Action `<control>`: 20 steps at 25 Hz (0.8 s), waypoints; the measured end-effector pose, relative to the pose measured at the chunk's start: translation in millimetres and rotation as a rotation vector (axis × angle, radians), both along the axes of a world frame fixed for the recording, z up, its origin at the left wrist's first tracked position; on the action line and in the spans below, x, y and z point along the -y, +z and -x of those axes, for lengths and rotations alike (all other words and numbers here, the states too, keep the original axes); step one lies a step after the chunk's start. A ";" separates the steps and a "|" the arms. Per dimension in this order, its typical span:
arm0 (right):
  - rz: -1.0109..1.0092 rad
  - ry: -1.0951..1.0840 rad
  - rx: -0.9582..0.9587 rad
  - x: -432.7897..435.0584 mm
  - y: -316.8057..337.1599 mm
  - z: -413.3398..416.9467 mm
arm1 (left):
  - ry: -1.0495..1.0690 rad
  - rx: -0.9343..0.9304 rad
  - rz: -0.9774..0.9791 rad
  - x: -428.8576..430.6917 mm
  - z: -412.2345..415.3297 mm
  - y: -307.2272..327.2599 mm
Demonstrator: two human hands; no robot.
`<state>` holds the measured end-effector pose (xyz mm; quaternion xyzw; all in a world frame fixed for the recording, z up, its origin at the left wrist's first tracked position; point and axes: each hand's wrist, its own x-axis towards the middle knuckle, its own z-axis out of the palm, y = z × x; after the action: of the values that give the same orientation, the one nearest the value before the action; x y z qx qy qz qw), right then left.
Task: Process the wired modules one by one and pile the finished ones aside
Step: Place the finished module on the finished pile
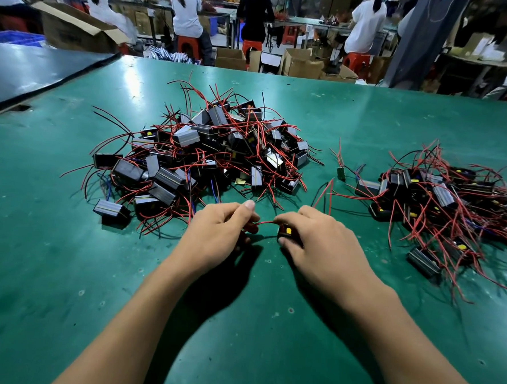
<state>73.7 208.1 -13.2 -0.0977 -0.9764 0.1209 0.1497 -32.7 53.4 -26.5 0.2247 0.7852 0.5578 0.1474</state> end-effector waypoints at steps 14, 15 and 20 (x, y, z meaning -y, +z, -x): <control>0.135 -0.428 0.052 -91.9 1.2 -13.1 | 0.000 -0.023 -0.005 0.9 -4.2 -1.3; 0.159 -0.439 0.063 -96.3 3.4 -15.9 | 0.000 -0.028 -0.001 1.2 -4.1 -1.4; 0.121 -0.347 -0.100 -75.6 18.1 -13.7 | -0.007 -0.030 0.005 1.4 -3.2 -2.3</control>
<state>87.4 283.7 4.9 -0.2672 -0.9272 0.1568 0.2104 -29.5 52.0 -28.8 0.2352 0.7881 0.5519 0.1381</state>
